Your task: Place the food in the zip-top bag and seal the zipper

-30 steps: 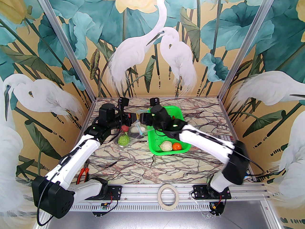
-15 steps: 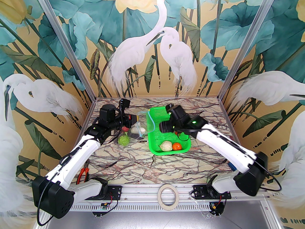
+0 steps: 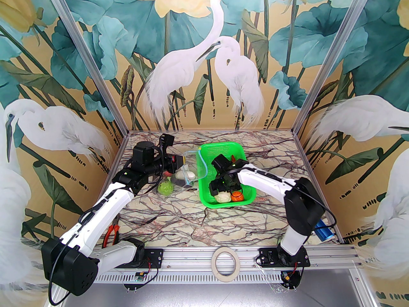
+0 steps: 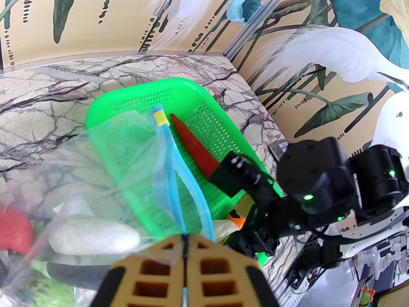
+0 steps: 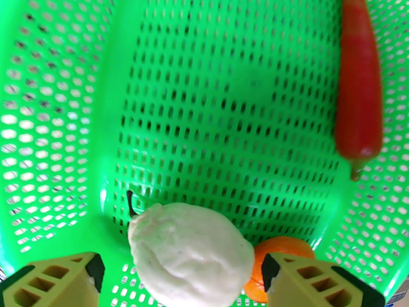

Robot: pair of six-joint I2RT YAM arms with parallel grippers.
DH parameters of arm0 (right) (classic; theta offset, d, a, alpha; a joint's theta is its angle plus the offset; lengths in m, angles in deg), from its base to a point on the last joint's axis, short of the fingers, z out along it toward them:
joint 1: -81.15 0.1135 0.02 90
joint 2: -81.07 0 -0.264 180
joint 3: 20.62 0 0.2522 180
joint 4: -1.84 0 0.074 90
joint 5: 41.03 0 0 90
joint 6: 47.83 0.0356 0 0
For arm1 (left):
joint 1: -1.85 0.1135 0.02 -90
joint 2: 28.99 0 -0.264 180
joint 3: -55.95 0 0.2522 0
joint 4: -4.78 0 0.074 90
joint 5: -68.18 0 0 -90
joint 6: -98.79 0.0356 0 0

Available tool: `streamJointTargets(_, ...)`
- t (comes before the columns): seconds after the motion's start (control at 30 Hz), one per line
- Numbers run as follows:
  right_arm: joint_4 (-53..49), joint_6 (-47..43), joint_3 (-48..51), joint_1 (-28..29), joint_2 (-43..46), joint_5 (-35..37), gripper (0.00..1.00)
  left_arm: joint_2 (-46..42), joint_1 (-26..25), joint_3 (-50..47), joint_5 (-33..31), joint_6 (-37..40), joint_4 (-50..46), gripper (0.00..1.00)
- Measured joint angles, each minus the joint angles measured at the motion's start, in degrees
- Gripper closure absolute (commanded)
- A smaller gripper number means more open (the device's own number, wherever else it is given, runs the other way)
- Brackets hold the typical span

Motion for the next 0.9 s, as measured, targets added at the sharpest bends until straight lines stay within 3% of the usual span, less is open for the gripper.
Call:
streamJointTargets(0.43,-0.28,-0.07,-0.50,0.00,-5.01,-1.01,0.12,-0.02,0.37,-0.55,0.00,0.04,-0.04,0.91)
streamJointTargets(0.53,-0.44,-0.09,-0.96,0.00,-5.73,-0.68,0.17,-0.02,0.70,-0.57,0.00,0.04,-0.04,0.91)
streamJointTargets(0.73,-1.05,0.33,-1.99,-0.02,-6.54,-0.72,0.61,-0.02,0.76,-0.83,0.00,0.04,0.02,0.92)
streamJointTargets(0.9,-1.11,0.83,-2.54,-0.24,-6.40,-0.79,0.75,-0.02,1.09,-0.96,0.00,0.04,0.00,0.91)
